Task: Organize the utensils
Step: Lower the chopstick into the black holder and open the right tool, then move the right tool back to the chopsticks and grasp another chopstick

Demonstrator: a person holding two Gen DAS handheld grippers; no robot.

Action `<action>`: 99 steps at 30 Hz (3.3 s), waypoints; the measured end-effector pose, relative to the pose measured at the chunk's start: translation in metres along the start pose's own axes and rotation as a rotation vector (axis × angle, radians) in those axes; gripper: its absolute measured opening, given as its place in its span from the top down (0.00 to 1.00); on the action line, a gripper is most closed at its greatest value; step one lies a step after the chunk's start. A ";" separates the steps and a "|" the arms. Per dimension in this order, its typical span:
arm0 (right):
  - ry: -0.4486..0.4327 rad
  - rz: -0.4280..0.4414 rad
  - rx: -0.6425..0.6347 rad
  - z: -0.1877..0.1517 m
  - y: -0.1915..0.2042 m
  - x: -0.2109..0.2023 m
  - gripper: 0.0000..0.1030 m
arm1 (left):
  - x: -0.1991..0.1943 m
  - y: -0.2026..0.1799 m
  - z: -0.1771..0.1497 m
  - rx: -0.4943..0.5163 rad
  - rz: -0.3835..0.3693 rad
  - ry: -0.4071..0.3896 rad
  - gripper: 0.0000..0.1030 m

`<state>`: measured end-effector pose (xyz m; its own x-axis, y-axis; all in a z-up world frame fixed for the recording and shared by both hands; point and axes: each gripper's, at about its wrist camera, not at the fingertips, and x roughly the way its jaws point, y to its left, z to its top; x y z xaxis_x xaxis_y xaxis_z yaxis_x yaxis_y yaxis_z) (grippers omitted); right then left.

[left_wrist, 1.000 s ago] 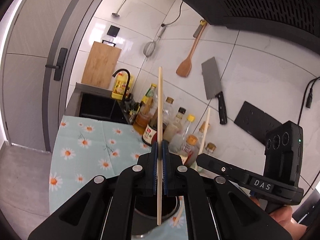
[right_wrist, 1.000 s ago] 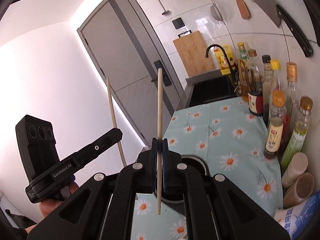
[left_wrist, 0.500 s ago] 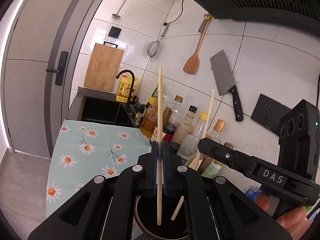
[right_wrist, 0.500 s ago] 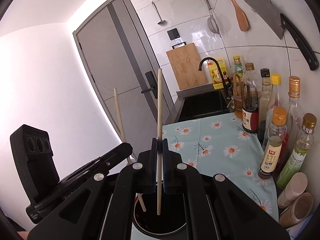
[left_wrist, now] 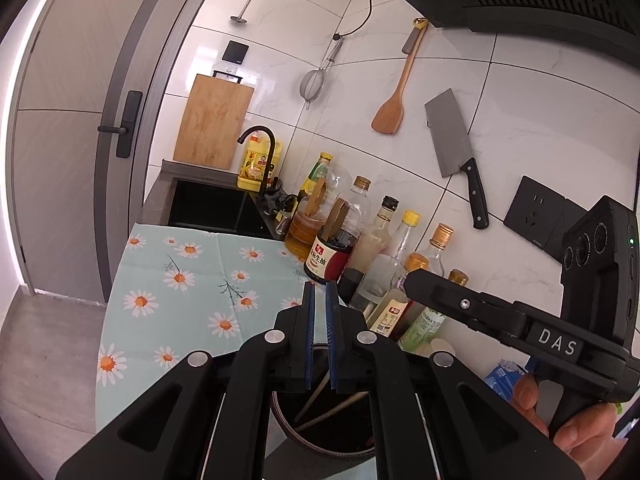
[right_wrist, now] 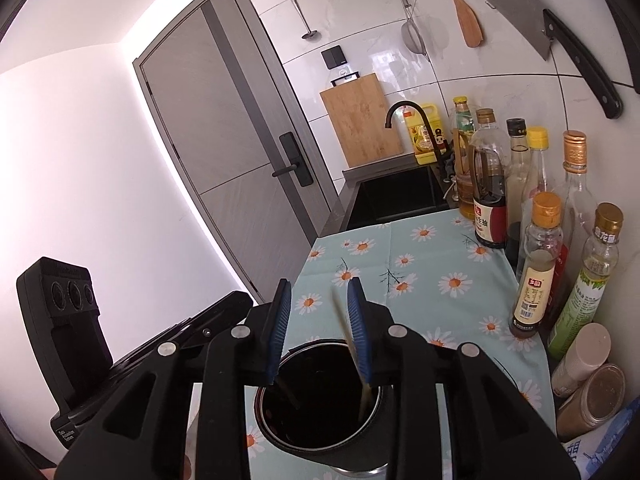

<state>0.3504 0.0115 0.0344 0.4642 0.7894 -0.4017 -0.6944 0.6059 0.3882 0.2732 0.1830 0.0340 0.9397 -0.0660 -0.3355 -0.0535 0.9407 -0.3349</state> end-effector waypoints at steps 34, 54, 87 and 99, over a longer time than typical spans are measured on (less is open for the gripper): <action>0.189 0.034 -0.081 -0.077 0.023 -0.122 0.62 | -0.135 -0.035 -0.075 0.018 -0.011 0.178 0.76; 0.569 0.066 -0.027 -0.139 0.009 -0.082 0.56 | -0.143 -0.031 -0.147 -0.086 -0.068 0.398 0.76; 1.031 0.112 0.123 -0.222 -0.028 0.035 0.94 | -0.152 -0.018 -0.199 -0.215 -0.065 0.481 0.76; 0.957 0.087 0.100 -0.197 -0.030 0.001 0.95 | -0.131 -0.030 -0.201 -0.252 -0.172 0.521 0.76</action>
<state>0.2634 -0.0257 -0.1409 -0.2615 0.4442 -0.8569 -0.6350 0.5895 0.4994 0.0840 0.0967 -0.0895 0.6562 -0.4244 -0.6239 -0.0534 0.7987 -0.5994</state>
